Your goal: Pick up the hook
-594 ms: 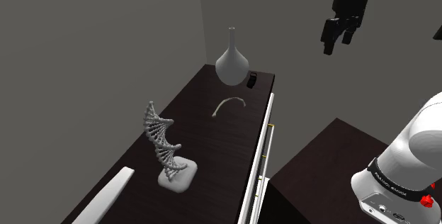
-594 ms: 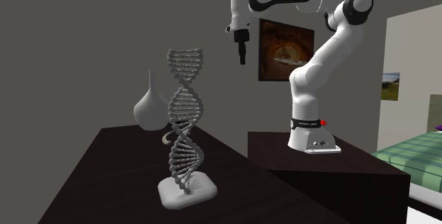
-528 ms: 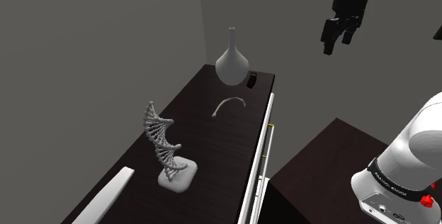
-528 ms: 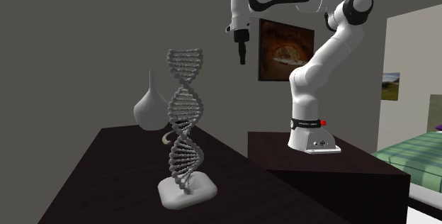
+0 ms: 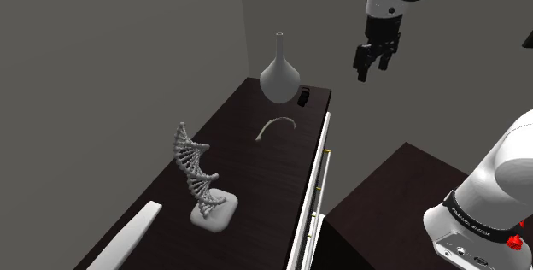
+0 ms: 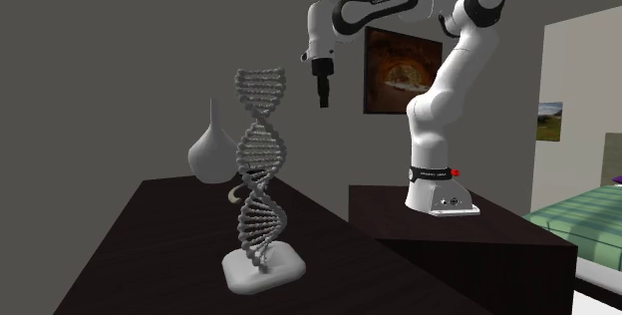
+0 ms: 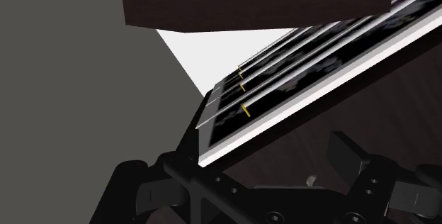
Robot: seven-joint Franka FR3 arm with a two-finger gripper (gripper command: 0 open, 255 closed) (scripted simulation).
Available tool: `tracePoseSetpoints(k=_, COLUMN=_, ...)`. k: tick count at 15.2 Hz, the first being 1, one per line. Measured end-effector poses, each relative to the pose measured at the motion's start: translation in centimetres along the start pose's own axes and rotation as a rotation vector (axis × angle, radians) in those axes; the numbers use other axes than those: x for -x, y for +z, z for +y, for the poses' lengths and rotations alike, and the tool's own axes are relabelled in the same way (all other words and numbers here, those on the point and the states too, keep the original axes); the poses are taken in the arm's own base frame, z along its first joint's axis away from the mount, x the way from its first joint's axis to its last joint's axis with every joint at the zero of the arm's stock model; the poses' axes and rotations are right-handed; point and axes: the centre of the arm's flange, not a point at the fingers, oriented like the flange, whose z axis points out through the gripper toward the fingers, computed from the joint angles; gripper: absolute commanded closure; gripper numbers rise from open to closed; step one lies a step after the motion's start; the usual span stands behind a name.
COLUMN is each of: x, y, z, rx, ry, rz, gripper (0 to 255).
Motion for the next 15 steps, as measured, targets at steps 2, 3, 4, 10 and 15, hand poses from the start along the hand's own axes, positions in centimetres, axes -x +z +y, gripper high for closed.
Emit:
tracePoseSetpoints(k=2, x=-1.4, y=1.9, z=-1.0, rx=-0.008, ry=-0.005, rz=0.003, gripper=0)
tracePoseSetpoints(k=3, x=-2.3, y=2.8, z=-1.2, rx=-0.013, ry=-0.007, rz=0.005, gripper=0)
tracePoseSetpoints(k=4, x=-3.4, y=3.7, z=-1.7, rx=-0.017, ry=-0.009, rz=0.007, gripper=0)
tracePoseSetpoints(k=10, x=-8.5, y=8.4, z=-4.8, rx=-0.044, ry=-0.022, rz=0.020, gripper=0)
tracePoseSetpoints(k=15, x=-12.9, y=12.6, z=-7.0, rx=-0.065, ry=-0.033, rz=0.030, gripper=0)
